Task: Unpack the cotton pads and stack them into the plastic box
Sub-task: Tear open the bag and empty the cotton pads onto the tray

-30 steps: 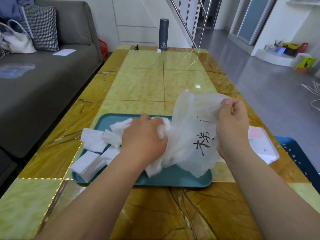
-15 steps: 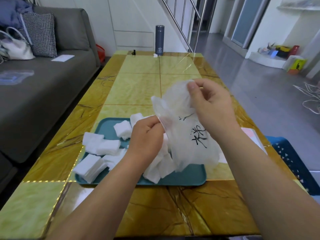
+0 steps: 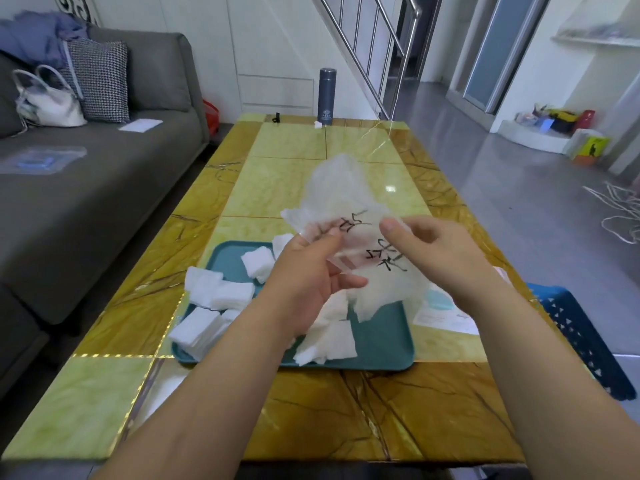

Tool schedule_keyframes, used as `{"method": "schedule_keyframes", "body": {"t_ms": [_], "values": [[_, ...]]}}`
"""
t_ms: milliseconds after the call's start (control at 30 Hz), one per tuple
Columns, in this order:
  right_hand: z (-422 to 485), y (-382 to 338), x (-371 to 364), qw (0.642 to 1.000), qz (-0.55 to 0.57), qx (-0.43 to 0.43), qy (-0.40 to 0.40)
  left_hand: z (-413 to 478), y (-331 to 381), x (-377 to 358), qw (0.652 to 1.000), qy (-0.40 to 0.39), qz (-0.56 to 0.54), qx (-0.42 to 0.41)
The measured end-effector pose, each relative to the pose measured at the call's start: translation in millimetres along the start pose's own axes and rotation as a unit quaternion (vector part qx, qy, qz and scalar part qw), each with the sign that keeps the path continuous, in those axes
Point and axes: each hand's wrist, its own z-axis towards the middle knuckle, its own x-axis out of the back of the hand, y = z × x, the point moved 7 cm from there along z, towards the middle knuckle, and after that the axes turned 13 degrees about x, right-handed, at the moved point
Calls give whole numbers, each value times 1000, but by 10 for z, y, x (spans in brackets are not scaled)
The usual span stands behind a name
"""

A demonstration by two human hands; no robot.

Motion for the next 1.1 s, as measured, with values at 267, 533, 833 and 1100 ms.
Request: {"method": "schedule_keyframes", "body": {"t_ms": [267,533,833,1100], "values": [[53,-33,239,983,-5,90,160,79,48,-160,911,76,389,-111],[308,-318,186,978,83,136,135,362,-29,-436,874,71,473,-90],[382,-198,285,970,125,98,186,358,-11,-20,715,156,670,-125],[406,-25,178,956,236,7,176,302,79,-412,874,90,459,-131]]}}
